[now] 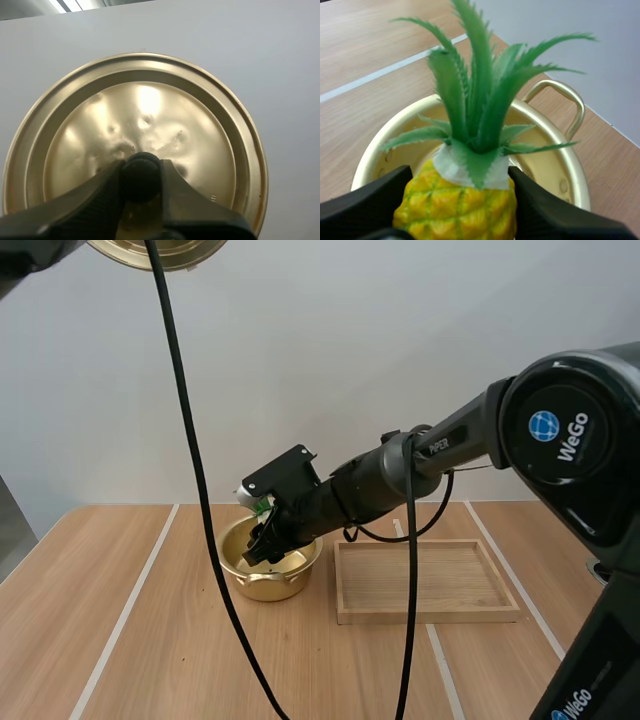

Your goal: Open the pot, put the pineapple inside, and close it

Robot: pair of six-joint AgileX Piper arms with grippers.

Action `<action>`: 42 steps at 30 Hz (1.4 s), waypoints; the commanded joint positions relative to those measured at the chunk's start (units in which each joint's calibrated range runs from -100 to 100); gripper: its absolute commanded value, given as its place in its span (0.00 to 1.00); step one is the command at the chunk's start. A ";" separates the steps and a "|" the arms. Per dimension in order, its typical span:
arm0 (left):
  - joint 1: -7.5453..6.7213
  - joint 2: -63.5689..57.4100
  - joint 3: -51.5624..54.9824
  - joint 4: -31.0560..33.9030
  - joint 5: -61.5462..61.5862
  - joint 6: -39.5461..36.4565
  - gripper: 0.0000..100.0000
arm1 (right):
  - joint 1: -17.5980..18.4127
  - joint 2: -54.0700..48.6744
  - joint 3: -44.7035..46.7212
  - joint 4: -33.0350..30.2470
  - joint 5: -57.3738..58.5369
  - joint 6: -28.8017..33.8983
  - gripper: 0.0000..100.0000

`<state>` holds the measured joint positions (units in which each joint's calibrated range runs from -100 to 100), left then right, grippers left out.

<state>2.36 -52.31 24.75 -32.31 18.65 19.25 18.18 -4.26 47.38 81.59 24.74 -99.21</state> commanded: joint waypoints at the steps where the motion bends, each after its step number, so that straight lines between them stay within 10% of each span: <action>1: 0.06 -0.38 -0.32 -0.88 -1.21 -0.59 0.00 | 0.06 1.08 -0.26 2.31 -0.27 -0.79 0.00; 21: 0.06 -0.38 -0.32 -0.88 -1.21 -0.59 0.00 | 0.06 8.16 -0.26 18.07 2.00 -0.79 0.00; 42: 0.06 -0.38 -0.32 -0.88 -1.21 -0.59 0.00 | 0.06 8.76 -0.26 18.41 1.94 -0.79 0.00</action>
<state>2.36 -52.31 24.75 -32.31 18.65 19.25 18.24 4.17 46.88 99.78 28.11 -100.00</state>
